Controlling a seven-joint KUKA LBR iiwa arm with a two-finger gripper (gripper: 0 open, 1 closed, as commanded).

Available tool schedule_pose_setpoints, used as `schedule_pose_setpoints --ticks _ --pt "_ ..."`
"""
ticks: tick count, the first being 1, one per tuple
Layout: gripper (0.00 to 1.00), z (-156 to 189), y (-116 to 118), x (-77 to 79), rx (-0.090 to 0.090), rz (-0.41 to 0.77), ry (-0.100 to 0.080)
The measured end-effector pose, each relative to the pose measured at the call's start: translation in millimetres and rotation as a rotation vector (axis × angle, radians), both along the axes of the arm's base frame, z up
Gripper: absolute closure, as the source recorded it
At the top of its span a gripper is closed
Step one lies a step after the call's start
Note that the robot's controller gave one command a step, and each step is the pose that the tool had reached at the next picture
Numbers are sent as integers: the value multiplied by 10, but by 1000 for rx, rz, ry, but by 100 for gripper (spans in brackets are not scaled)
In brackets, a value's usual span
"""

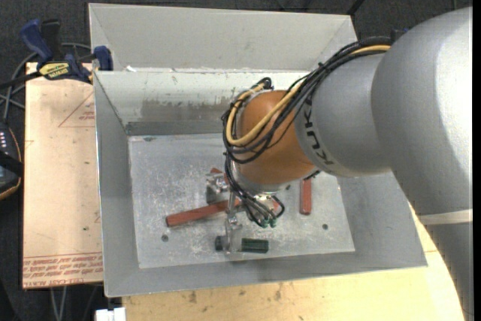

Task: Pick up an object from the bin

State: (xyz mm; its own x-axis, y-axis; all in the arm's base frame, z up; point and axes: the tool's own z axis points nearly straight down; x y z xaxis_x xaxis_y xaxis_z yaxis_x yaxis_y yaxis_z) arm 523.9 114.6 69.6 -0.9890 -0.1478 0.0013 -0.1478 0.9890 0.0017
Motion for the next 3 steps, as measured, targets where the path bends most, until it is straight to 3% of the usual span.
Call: schedule_pose_setpoints --ticks 1,2,3 --pt "0 10 4 9 0 -2 -3" --pt "100 42 8 21 1 -2 -3" --pt "100 752 18 44 1 -3 -10"
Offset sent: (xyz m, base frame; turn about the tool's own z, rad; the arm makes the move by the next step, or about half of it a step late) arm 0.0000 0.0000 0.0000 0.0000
